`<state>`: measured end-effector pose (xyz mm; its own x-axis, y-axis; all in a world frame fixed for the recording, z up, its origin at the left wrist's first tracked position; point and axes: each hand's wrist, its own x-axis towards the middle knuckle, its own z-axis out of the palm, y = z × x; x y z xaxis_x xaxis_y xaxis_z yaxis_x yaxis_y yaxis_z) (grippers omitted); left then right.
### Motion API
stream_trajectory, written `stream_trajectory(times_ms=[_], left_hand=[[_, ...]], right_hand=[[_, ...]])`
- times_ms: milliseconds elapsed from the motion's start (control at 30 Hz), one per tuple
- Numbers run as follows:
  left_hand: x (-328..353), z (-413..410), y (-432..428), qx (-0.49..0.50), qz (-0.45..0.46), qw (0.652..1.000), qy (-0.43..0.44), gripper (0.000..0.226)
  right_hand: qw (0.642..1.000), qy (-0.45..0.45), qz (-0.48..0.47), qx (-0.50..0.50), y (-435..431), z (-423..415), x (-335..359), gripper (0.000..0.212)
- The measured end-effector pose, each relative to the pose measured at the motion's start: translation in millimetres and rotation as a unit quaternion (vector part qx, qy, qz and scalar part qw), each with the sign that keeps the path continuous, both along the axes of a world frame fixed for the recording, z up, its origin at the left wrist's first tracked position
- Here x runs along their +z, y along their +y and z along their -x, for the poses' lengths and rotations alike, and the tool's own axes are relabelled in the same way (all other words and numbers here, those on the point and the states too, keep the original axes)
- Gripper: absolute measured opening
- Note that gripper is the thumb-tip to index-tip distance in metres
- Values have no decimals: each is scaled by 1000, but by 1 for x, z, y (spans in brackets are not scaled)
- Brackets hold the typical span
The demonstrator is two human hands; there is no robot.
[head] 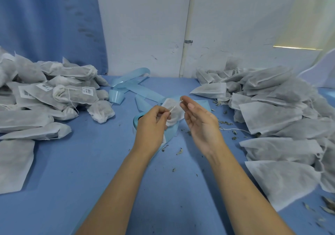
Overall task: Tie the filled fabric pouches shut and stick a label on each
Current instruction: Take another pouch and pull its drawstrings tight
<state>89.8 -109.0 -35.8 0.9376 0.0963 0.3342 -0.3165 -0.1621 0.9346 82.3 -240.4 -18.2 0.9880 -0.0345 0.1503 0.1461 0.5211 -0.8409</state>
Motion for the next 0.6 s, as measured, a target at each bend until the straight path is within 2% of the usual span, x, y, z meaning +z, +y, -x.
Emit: stream_trajectory(times_ms=[233,367,433,500,600], left_hand=[[0,-2,2,3,-12,1000,3,14],[-1,-3,4,63,-150,987,-20,7],[-1,-2,2,93,-192,976,-33,14],[0,-1,0,99,-190,975,-60,20],[3,1,-1,78,-103,985,-112,34]], right_hand=[[999,-1,-32,0,4,0,-1,22],[999,3,-41,-5,5,0,-1,20],[998,14,-56,-2,5,0,-1,18],[997,20,-72,9,7,0,1,16],[994,21,-97,38,9,1,2,26]])
